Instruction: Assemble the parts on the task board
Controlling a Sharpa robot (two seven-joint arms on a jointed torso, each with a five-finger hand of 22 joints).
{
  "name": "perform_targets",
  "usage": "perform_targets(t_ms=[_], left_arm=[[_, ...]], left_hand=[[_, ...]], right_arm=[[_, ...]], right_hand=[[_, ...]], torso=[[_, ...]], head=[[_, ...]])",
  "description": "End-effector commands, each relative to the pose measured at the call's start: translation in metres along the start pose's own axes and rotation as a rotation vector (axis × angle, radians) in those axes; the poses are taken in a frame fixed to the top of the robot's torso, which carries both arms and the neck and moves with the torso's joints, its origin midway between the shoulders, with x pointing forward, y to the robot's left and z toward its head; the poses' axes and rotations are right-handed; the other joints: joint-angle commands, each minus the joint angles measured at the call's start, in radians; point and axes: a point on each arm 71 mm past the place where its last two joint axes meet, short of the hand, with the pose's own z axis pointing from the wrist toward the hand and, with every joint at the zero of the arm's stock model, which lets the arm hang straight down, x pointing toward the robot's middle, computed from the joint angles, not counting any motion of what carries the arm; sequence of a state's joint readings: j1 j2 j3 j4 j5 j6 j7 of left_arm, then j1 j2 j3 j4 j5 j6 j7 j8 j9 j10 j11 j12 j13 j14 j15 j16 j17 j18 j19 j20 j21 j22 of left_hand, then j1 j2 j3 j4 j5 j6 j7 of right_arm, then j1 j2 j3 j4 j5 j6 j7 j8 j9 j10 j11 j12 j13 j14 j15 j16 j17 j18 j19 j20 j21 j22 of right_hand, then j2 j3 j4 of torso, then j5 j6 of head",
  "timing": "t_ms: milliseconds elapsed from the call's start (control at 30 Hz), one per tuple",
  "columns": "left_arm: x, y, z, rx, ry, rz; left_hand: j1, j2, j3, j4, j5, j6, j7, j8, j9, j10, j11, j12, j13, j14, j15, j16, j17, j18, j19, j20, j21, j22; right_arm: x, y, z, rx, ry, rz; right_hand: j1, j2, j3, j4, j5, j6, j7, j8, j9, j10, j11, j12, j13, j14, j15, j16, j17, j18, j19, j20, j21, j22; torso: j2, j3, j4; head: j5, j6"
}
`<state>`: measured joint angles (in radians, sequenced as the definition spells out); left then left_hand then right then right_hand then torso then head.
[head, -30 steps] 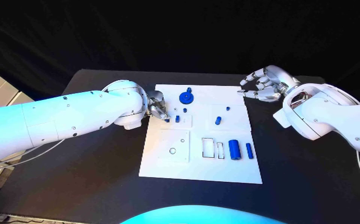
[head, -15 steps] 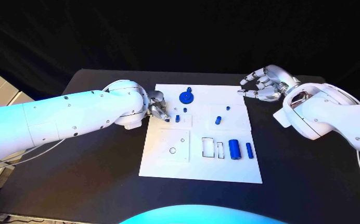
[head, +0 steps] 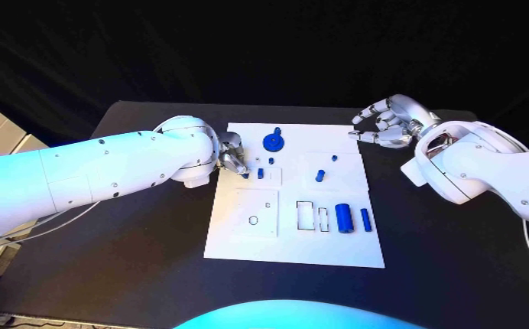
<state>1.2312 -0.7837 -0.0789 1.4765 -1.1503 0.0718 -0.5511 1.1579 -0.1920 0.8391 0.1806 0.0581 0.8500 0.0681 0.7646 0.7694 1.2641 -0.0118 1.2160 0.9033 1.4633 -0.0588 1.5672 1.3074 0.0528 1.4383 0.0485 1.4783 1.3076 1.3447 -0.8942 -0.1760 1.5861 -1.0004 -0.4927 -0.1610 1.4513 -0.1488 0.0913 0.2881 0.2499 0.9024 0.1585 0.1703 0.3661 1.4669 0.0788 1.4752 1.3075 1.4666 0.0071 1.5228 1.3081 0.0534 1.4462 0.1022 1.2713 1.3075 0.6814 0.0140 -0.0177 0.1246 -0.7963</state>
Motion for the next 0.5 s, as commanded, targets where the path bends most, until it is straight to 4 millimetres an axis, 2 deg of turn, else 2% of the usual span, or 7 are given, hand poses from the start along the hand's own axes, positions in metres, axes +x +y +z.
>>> perform_targets(t_ms=[33, 500], left_arm=[[0.0104, -0.0023, 0.0031, 0.003, 0.051, 0.006], [0.0146, -0.0025, 0.0037, 0.005, 0.076, 0.001]], left_hand=[[-0.010, 0.004, 0.133, -0.129, 0.000, 0.013, -0.009, 0.001, -0.002, 0.009, -0.001, 0.004, 0.003, 0.108, -0.007, 0.004, 0.263, -0.008, 0.008, -0.002, 0.006, 0.076], [-0.031, -0.004, 0.129, -0.126, 0.000, 0.022, -0.015, 0.004, -0.002, 0.026, -0.006, 0.017, 0.026, 0.108, -0.009, 0.004, 0.263, -0.008, 0.008, -0.003, 0.006, 0.076]], right_arm=[[0.0009, 0.0012, -0.0003, -0.016, 0.010, -0.010], [0.0012, 0.0004, 0.0001, -0.015, 0.012, -0.011]], right_hand=[[-0.001, -0.006, 0.006, 0.001, 0.004, -0.005, -0.001, 0.004, -0.001, 0.027, -0.006, -0.001, 0.187, 0.073, -0.009, -0.003, 0.143, 0.014, -0.005, -0.001, -0.002, 0.064], [-0.001, -0.006, 0.006, 0.001, 0.004, -0.005, -0.001, 0.004, -0.001, 0.027, -0.006, -0.001, 0.187, 0.073, -0.009, -0.003, 0.143, 0.014, -0.005, -0.001, -0.002, 0.064]], torso=[[0.000, 0.0001, -0.0002], [-0.001, -0.0008, 0.0014]], head=[[-0.002, -0.003], [-0.002, -0.006]])
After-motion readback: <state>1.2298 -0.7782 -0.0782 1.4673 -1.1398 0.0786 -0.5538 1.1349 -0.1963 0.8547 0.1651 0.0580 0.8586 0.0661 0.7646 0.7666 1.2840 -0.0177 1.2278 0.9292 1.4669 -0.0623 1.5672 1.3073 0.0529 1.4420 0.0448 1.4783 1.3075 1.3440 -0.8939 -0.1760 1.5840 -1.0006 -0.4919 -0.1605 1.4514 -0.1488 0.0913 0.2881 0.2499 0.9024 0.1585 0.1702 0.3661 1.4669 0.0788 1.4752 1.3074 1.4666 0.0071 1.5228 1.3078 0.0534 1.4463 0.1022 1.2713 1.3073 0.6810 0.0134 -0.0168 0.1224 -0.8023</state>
